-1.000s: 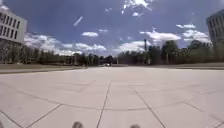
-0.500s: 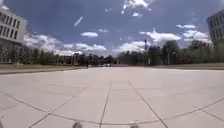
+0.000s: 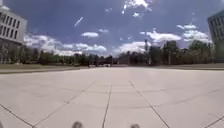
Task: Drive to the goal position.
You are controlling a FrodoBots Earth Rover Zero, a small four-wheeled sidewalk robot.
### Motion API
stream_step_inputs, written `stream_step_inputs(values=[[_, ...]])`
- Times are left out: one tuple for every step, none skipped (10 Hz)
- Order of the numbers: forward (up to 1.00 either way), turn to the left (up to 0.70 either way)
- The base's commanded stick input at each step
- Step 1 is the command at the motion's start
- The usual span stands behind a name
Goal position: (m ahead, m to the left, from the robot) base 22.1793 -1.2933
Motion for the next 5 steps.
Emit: stream_step_inputs(values=[[0.70,-0.23],[0.70,0.00],[0.70,0.00],[0.70,0.00],[0.70,0.00]])
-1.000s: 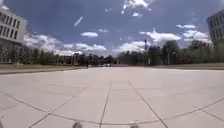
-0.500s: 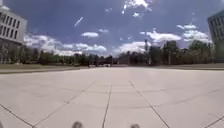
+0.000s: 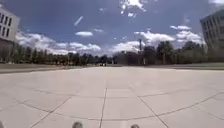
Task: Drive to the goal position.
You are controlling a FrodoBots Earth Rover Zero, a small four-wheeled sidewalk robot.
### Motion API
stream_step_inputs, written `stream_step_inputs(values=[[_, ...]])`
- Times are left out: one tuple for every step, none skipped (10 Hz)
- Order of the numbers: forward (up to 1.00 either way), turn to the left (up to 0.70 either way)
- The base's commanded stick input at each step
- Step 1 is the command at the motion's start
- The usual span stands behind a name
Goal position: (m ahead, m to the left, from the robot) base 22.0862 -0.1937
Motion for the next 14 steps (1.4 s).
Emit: stream_step_inputs(values=[[0.70,0.00],[0.70,0.00],[0.70,0.00],[0.70,0.00],[0.70,0.00],[0.70,0.00],[0.70,0.00],[0.70,0.00],[0.70,0.00],[0.70,0.00],[0.70,0.00],[0.70,0.00],[0.70,0.00],[0.70,0.00]])
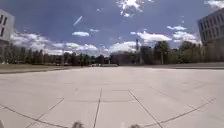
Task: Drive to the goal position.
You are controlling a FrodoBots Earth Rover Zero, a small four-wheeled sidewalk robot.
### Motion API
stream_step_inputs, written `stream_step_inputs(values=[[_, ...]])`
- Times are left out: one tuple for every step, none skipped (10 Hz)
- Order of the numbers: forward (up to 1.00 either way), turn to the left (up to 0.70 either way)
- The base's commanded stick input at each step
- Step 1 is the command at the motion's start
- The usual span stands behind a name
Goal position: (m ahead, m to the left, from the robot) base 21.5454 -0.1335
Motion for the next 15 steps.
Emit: stream_step_inputs(values=[[0.70,-0.08],[0.70,-0.18],[0.70,-0.28],[0.70,-0.32],[0.70,-0.02],[0.70,0.00],[0.70,0.00],[0.70,0.00],[0.70,0.00],[0.70,0.00],[0.70,0.00],[0.70,0.00],[0.70,0.00],[0.70,0.00],[0.70,0.00]])
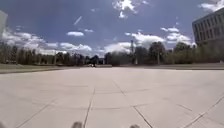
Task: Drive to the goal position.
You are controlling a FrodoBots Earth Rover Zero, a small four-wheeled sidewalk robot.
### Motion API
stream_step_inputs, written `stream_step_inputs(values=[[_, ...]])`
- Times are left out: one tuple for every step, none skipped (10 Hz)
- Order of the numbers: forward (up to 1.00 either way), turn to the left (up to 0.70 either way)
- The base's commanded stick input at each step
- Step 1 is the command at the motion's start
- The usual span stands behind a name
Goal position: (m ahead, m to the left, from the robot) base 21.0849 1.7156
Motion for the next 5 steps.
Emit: stream_step_inputs(values=[[0.70,0.00],[0.70,0.00],[0.70,0.00],[0.70,0.00],[0.70,0.00]])
